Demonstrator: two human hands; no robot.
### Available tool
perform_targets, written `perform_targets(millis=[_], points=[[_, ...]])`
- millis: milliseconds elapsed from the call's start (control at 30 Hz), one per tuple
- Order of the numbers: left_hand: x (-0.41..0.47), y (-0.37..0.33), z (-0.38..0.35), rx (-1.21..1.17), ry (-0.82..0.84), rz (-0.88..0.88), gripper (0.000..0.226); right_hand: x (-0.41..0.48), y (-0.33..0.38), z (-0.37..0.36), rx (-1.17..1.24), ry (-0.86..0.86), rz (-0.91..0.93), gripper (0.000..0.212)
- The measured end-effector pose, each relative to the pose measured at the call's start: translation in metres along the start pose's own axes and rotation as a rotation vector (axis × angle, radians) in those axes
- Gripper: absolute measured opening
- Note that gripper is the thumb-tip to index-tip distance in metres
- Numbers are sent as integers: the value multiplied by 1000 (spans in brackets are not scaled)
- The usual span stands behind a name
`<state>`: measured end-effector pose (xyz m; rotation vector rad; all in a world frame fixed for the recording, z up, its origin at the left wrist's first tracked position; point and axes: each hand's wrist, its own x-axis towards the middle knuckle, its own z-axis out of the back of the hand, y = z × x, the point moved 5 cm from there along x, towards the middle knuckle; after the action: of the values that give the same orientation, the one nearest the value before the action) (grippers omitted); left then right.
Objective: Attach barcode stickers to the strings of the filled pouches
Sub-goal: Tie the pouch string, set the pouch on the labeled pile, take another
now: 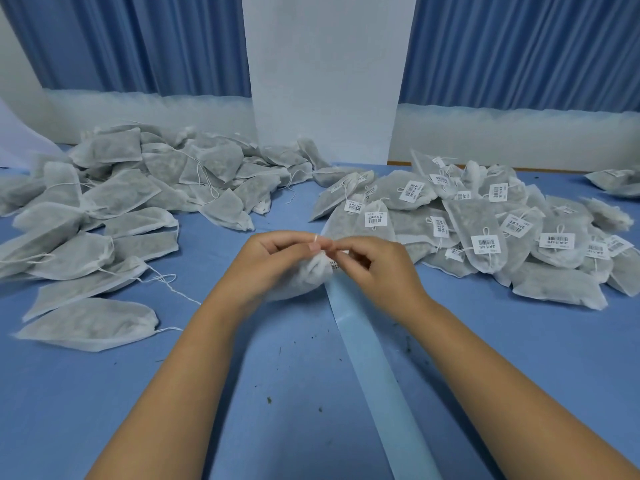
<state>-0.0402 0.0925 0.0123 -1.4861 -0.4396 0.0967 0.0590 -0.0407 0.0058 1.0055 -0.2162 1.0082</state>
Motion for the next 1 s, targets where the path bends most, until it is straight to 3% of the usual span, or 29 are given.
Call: perform_targets(millis=[100,200,433,533,633,767,867,1000], points=[[0,-3,7,5,-97,-20,26,-5,13,-7,-168,44,129,18],[0,-2,17,185,-174,-12,23,-6,18,-5,-182,31,162,17],[-4,-2,3,474,96,56,17,-1,18,8,-110,-74,181,9],[-6,-2,-4,436,190,81,20,0,16,8,66,-80,123,5],[-8,-3,-4,363,192,129,20,4,2,3,216,-19,-65,7],[-8,-1,0,266,156,198,17,3,-23,1,114,8,-293,16],[-8,-2,4,214,110,205,32,3,-18,8,100,-55,-275,24],[-7,-4,5,195,65,179,30,4,1,6,272,9,-198,21]])
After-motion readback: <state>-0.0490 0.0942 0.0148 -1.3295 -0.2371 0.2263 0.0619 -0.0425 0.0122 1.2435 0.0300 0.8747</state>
